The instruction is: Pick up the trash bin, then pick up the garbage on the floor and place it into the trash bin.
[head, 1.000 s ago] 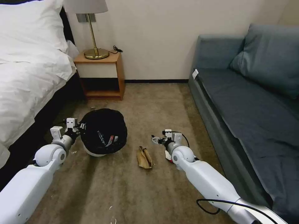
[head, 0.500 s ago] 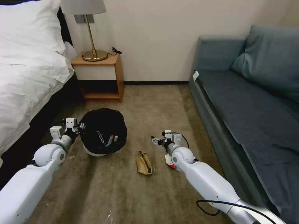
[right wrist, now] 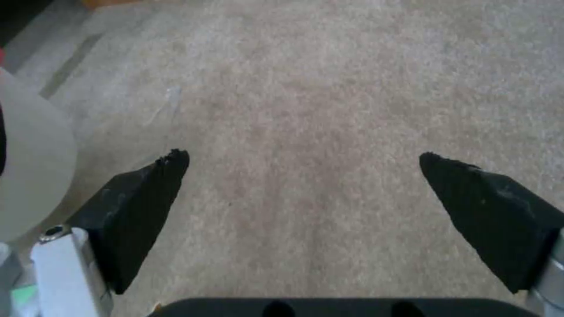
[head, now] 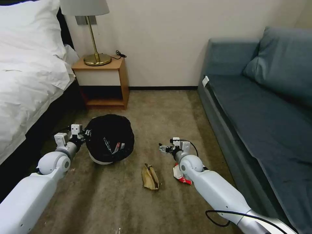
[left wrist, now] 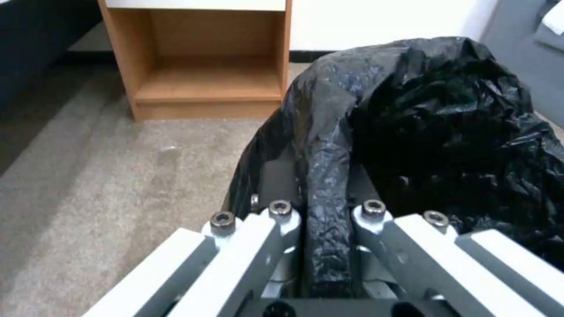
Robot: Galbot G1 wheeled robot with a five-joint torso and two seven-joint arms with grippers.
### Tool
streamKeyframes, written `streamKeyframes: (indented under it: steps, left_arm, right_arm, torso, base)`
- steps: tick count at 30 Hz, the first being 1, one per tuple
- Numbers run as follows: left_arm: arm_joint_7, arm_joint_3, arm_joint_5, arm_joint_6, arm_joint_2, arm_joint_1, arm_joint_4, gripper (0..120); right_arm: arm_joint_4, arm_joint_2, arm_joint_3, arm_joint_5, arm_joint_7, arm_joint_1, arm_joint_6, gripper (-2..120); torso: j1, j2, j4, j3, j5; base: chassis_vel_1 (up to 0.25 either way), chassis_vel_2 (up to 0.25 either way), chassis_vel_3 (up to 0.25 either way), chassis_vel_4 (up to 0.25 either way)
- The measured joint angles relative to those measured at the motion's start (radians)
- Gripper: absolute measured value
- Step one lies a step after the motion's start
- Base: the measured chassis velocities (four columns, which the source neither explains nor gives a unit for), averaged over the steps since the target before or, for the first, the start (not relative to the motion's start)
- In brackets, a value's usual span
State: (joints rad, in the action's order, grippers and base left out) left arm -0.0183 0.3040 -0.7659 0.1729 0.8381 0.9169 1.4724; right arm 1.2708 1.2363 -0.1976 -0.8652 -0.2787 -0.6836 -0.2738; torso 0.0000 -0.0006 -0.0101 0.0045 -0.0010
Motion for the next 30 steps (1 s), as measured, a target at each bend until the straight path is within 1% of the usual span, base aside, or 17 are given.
streamKeyframes:
  steps: [4,10,21,24,26,27,28,29,30]
  left_arm:
    - [0.000,0.000,-0.001,0.000,-0.001,-0.002,-0.001,4]
    - [-0.001,-0.003,-0.001,-0.001,0.000,-0.006,-0.008,4]
    - [-0.002,-0.010,0.000,-0.001,0.004,-0.015,-0.016,4]
    - [-0.002,-0.011,0.000,-0.001,0.005,-0.015,-0.016,4]
    - [-0.003,-0.011,0.000,-0.001,0.005,-0.015,-0.016,4]
    - [-0.003,-0.009,-0.001,-0.001,0.003,-0.014,-0.015,4]
    - [-0.003,-0.009,-0.001,-0.001,0.003,-0.014,-0.015,4]
    - [-0.003,-0.007,-0.002,-0.001,0.001,-0.012,-0.013,4]
    - [-0.004,-0.003,-0.004,-0.001,-0.004,-0.008,-0.008,4]
  right_arm:
    - [-0.007,0.000,0.000,0.006,0.005,0.000,0.001,100]
    - [-0.019,0.004,0.000,0.011,0.012,0.001,0.005,100]
    - [-0.024,0.006,-0.001,0.014,0.020,-0.004,0.000,100]
    - [-0.003,-0.007,-0.006,0.016,0.004,-0.013,-0.045,100]
    - [0.001,-0.010,-0.007,0.016,-0.005,-0.014,-0.058,100]
    - [0.012,-0.021,-0.011,0.012,-0.027,-0.018,-0.091,100]
    - [0.012,-0.021,-0.011,0.012,-0.027,-0.018,-0.091,100]
    - [0.023,-0.036,-0.016,0.008,-0.039,-0.021,-0.111,100]
    - [0.041,-0.069,-0.021,0.000,-0.055,-0.027,-0.134,100]
  torso:
    - [0.000,0.000,-0.0005,0.000,0.0000]
    - [0.000,0.000,-0.0002,0.000,0.0000]
    - [0.000,0.000,-0.0004,0.000,0.0000]
    - [0.000,0.000,-0.0001,0.000,0.0000]
    - [0.000,0.000,0.0000,0.000,0.0000]
    - [0.000,0.000,-0.0001,0.000,0.0000]
    - [0.000,0.000,-0.0001,0.000,0.0000]
    - [0.000,0.000,0.0000,0.000,0.0002]
    - [0.000,0.000,-0.0001,0.000,0.0001]
  base:
    - [-0.080,0.059,0.060,-0.065]
    - [-0.076,0.071,0.077,-0.078]
    - [-0.073,0.078,0.070,-0.076]
    - [-0.016,0.040,0.028,-0.030]
    - [0.000,0.000,0.000,0.000]
    - [0.000,0.000,0.000,0.000]
    - [0.000,0.000,0.000,0.000]
    - [0.000,0.000,0.000,0.000]
    - [0.000,0.000,0.000,0.000]
